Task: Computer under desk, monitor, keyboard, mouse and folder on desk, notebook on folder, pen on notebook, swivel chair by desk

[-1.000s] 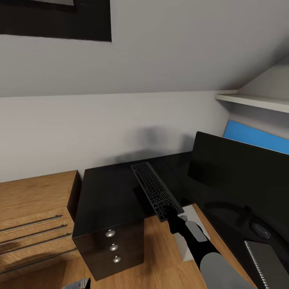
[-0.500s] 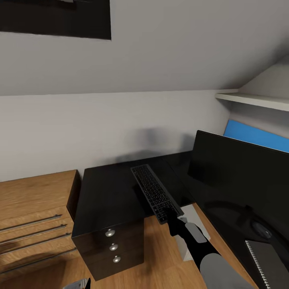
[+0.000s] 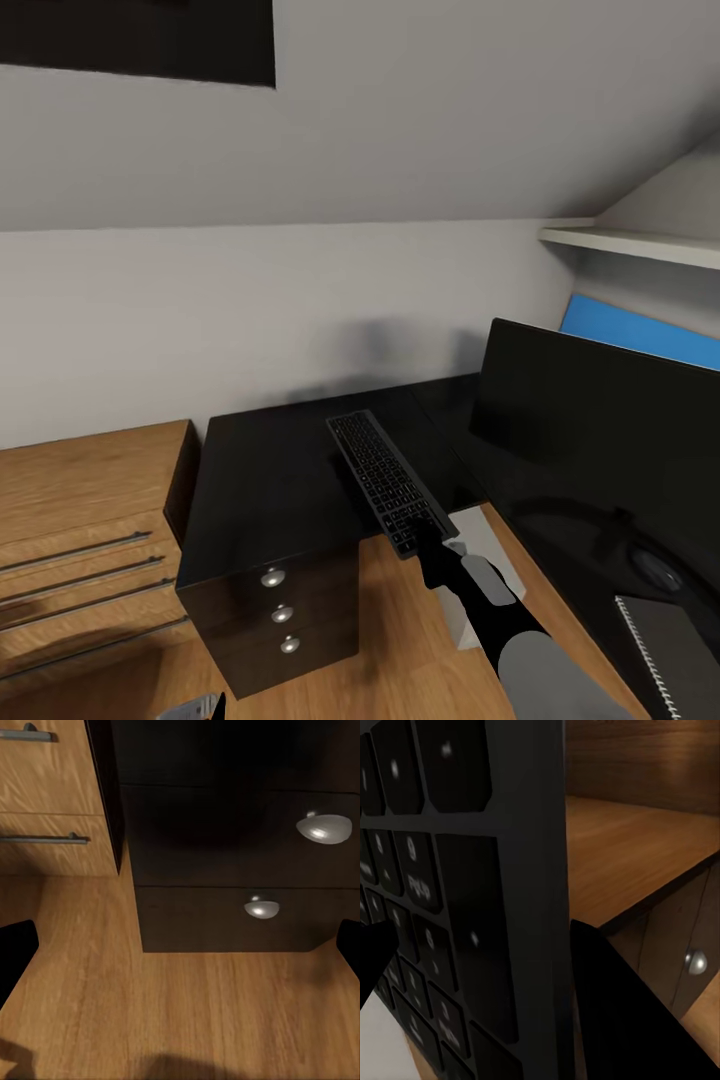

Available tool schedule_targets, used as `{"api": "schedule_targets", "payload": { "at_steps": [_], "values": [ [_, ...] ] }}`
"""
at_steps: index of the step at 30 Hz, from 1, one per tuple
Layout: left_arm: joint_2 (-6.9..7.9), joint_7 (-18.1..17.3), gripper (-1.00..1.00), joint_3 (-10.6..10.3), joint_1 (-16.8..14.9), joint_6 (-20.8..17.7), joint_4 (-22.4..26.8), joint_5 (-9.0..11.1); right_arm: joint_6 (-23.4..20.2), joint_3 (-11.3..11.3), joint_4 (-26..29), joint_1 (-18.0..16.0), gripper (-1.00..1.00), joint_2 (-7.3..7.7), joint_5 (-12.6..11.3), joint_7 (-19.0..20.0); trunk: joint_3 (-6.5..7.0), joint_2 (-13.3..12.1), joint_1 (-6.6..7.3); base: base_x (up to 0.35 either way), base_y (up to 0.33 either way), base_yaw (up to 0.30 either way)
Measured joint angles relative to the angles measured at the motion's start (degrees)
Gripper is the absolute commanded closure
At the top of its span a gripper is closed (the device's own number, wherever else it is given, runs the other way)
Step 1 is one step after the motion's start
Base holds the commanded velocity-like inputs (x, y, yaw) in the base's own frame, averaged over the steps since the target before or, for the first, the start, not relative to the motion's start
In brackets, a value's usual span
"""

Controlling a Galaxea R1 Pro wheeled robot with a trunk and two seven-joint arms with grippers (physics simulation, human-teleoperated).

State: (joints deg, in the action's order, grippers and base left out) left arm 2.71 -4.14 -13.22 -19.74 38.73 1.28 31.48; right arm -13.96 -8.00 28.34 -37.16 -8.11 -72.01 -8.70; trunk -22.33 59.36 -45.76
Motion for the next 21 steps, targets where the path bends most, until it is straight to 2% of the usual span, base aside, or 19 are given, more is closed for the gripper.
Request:
{"api": "schedule_targets", "payload": {
  "at_steps": [21],
  "values": [
    [0.0, -0.07, -1.0, -0.01, -0.02, 0.08, 0.0, 0.0, 0.04, 0.0, 0.03, 0.0, 1.0, 0.0, 0.01, 0.0, -3.77, 8.43, -4.61, 0.0, 0.0, 0.0]
  ]
}}
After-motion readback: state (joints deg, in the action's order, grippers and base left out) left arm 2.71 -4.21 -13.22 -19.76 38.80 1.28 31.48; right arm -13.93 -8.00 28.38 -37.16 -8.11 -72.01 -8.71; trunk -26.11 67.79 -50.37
